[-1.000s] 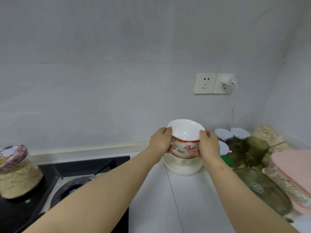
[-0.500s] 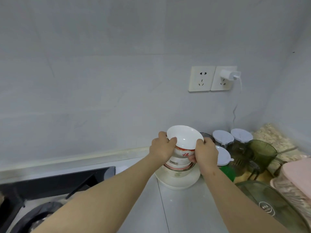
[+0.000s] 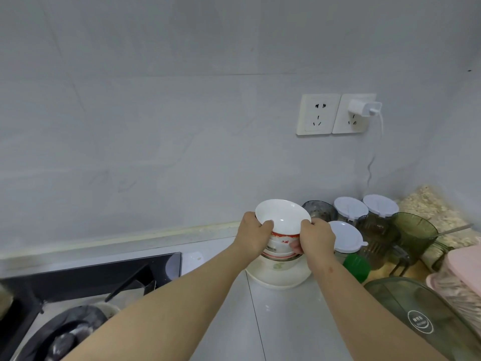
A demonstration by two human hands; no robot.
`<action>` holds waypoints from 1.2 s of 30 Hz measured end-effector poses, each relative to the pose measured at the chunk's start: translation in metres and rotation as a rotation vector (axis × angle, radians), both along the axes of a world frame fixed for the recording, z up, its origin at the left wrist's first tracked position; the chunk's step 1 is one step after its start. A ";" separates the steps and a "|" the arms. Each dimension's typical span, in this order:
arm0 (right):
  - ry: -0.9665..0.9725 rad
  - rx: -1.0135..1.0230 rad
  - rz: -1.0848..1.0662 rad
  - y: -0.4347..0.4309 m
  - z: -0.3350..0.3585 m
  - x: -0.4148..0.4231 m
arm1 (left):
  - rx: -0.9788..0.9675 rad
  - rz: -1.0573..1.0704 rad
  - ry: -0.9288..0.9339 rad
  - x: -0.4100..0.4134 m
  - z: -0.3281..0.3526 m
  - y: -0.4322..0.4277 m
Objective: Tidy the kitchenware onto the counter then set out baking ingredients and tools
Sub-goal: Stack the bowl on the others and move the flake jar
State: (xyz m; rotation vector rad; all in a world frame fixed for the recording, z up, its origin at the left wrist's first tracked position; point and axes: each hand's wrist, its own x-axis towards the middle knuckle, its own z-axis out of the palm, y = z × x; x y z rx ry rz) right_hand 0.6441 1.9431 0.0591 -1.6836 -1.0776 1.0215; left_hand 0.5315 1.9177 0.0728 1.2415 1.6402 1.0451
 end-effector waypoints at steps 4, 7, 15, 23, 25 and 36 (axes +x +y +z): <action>-0.011 -0.004 0.010 0.001 -0.002 0.000 | 0.003 -0.008 0.020 0.000 0.000 -0.001; -0.018 -0.004 0.021 0.002 -0.004 0.002 | -0.002 -0.002 0.026 0.001 -0.001 -0.002; -0.001 -0.039 0.090 -0.006 0.000 0.001 | -0.025 -0.012 -0.068 0.002 0.003 -0.009; -0.078 0.124 0.078 -0.038 0.027 -0.015 | 0.073 0.032 -0.022 -0.020 0.021 -0.039; -0.065 0.156 0.125 -0.055 0.036 -0.029 | 0.104 0.034 0.000 -0.036 0.025 -0.059; 0.001 0.121 0.478 -0.155 0.040 -0.134 | 0.168 0.293 0.032 -0.150 0.025 -0.168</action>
